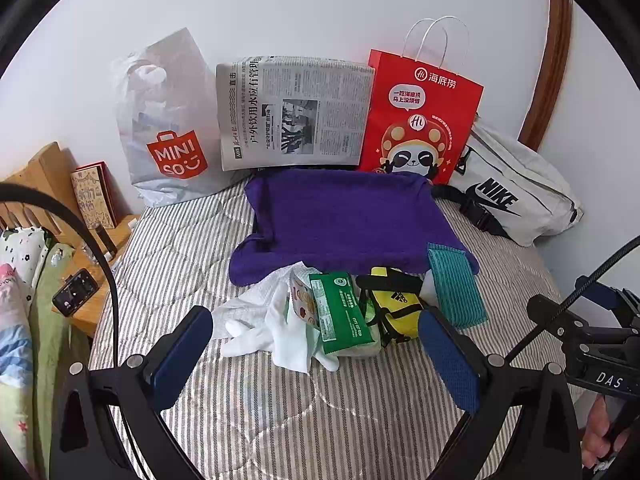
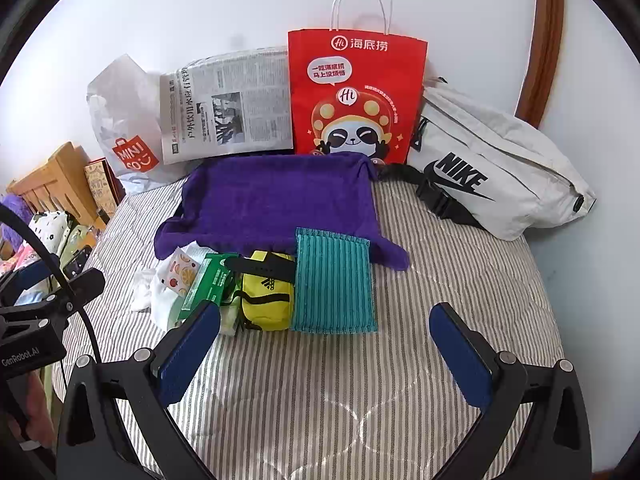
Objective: Organize soft objects
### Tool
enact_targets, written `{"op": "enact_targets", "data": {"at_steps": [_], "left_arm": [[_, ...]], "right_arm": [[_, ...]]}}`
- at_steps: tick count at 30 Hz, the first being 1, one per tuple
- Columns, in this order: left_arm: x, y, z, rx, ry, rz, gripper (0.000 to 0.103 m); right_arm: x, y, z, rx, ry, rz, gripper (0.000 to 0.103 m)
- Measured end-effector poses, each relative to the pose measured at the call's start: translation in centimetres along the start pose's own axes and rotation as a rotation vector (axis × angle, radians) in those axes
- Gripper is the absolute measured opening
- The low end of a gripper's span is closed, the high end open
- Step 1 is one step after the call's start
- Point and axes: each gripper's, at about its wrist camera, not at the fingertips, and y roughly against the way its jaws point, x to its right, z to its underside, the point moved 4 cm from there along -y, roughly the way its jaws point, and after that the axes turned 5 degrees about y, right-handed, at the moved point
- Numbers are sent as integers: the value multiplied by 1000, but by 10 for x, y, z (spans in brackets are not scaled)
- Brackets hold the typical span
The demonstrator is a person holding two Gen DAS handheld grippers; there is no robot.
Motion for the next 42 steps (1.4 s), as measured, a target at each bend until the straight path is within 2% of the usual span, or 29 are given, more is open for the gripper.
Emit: {"op": "enact_targets", "data": {"at_steps": [42], "left_arm": [[1,-2,4,1,-11,-3,103]], "right_arm": [[5,2,6,1,-25,-4,103]]}}
